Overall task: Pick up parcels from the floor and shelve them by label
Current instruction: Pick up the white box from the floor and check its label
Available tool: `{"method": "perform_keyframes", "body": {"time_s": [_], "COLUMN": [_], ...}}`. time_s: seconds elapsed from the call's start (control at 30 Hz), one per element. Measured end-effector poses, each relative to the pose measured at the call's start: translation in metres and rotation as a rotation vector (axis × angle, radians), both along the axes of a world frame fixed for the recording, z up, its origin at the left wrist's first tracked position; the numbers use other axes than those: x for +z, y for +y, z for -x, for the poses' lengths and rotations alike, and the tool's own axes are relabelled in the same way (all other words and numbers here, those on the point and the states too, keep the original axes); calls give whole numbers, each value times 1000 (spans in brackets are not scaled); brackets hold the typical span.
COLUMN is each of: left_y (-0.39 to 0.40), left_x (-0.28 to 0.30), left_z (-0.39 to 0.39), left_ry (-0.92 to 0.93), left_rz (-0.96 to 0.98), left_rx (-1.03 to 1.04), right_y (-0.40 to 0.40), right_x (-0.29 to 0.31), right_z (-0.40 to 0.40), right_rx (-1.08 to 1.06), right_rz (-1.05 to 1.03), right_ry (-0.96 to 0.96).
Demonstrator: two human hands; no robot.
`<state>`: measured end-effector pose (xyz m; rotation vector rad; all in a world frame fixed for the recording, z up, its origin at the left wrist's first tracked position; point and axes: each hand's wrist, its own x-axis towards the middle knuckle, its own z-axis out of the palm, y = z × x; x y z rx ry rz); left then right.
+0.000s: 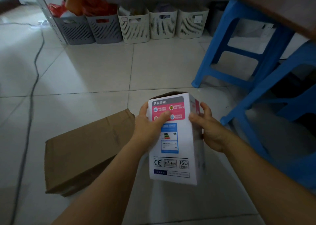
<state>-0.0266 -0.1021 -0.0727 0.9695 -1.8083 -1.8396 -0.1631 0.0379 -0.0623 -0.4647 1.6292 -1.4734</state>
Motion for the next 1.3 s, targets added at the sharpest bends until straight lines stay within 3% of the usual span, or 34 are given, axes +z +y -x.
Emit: {"method": "perform_keyframes", "body": {"time_s": [0.3,0.47,0.53,0.6,0.7,0.83,0.93,1.03,1.3], "left_y": [4,12,16,19,22,24,16,6,12], "left_x": [24,35,35,36,33,40,44,42,39], "left_z": [-6,-15,-12,-6,3,15,18,9,2], "left_ry": [-10,34,10,-20,-109,-175,-198,-71,-55], "left_rz": [-25,-293,-272,-228,-93,-4,55,-105,-187], "left_rx": [29,-207,-218,-131,21,41,50,57,43], "right_y": [9,21,26,24,12,-5,-3,8,18], "right_x": [4,7,4,3,9,16,17,12,12], "right_z": [2,4,4,4,0,-9,-7,-3,3], "right_rx": [-5,204,191,86,73,88,9,-30,-26], "right_rz": [68,343,347,213,-15,-56,-41,-43,1], "right_ry": [-47,-345,-406,-327,22,186,125,2,-21]}}
